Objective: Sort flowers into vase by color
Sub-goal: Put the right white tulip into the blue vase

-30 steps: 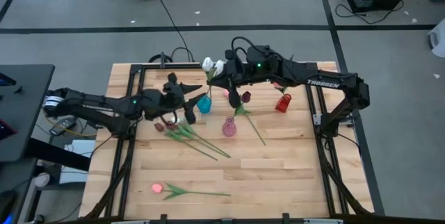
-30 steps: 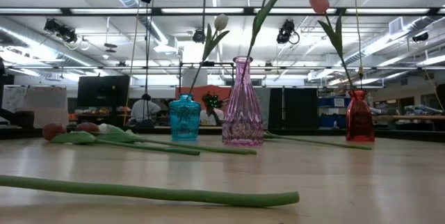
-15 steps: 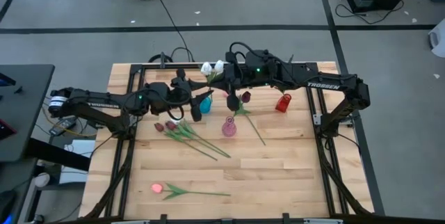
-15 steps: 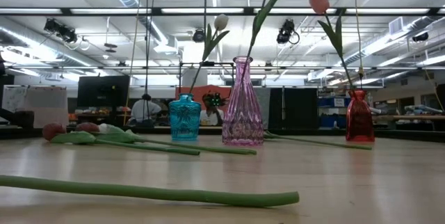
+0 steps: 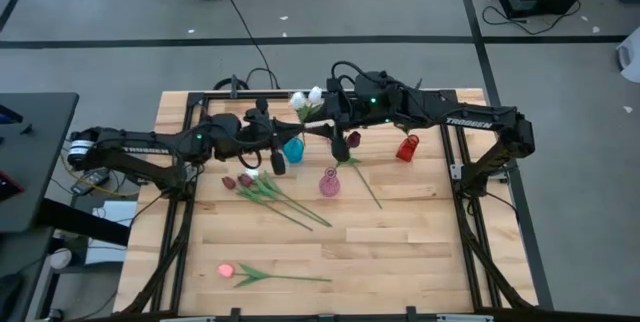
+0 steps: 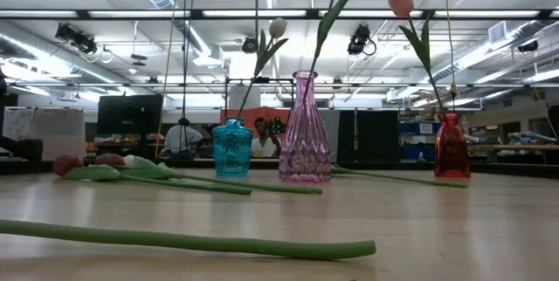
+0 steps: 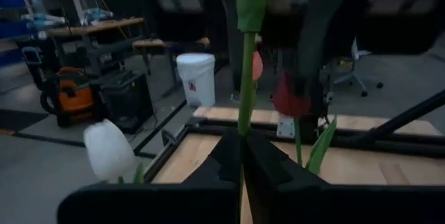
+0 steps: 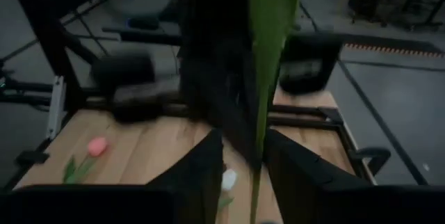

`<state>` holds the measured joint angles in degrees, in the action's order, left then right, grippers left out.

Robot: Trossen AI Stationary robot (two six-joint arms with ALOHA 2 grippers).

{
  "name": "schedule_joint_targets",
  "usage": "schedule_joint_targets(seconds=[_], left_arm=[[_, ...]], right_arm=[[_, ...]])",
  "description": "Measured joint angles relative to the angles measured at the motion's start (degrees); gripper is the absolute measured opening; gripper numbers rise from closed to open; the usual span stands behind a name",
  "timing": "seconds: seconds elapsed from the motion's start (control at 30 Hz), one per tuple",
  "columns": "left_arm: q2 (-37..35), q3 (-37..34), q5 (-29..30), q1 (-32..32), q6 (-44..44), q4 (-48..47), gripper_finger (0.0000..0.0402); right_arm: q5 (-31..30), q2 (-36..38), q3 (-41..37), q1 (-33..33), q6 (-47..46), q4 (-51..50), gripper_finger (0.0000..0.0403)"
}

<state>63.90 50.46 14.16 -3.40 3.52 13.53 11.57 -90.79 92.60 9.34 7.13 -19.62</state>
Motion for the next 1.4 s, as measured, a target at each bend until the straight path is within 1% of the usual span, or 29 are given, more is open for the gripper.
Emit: schedule_joint_targets(seconds=[0.13, 0.23, 0.37, 0.5, 0.57, 0.7, 0.87, 0.97, 1.1, 1.3, 1.4], left_arm=[[-3.2, 0.1, -0.4, 0.0, 0.2, -4.1, 0.0008], [-5.0, -1.2, -0.4, 0.0, -0.1, -5.6, 0.0007], [-7.0, -6.9, -0.2, 0.0, -1.0, -2.5, 0.0006], [-9.0, -13.3, 0.9, -0.4, -1.7, 4.4, 0.0006], [-9.7, -15.0, 1.6, -1.1, -1.9, 6.5, 0.0006], [-9.6, -17.4, 2.4, -2.8, -2.3, 7.6, 0.0006], [-9.0, -19.6, 2.4, -4.9, -2.7, 10.4, 0.0006], [-9.0, -22.1, 2.5, -5.6, -2.7, 15.6, 0.0006], [-9.0, -25.1, 2.9, -6.9, -4.1, 19.7, 0.0006], [-7.9, -26.2, 2.9, -7.5, -5.9, 20.5, 0.0006], [-5.7, -26.2, 2.8, -7.5, -6.8, 22.8, 0.0006]], right_arm=[[-0.4, 4.2, 0.0, 0.0, -1.4, -4.3, 0.0152], [-3.9, 7.7, 0.0, -0.6, -3.0, -6.7, 0.0159], [-7.7, 11.2, -0.5, -2.2, -3.1, -9.4, 0.0158], [-11.7, 13.2, -3.1, -4.2, -3.7, -9.7, 0.0158], [-14.1, 13.7, -4.1, -5.1, -4.0, -9.8, 0.0158], [-17.3, 13.9, -5.8, -6.6, -4.8, -9.6, 0.0158], [-18.1, 13.9, -8.5, -8.6, -8.0, -9.4, 0.0158], [-19.0, 14.0, -11.2, -10.5, -8.9, -7.2, 0.0158], [-22.4, 13.9, -13.5, -12.9, -9.8, -5.5, 0.0158], [-28.2, 14.0, -15.7, -16.4, -13.9, -5.6, 0.0158], [-30.5, 14.0, -16.7, -18.8, -17.1, -6.1, 0.0158]])
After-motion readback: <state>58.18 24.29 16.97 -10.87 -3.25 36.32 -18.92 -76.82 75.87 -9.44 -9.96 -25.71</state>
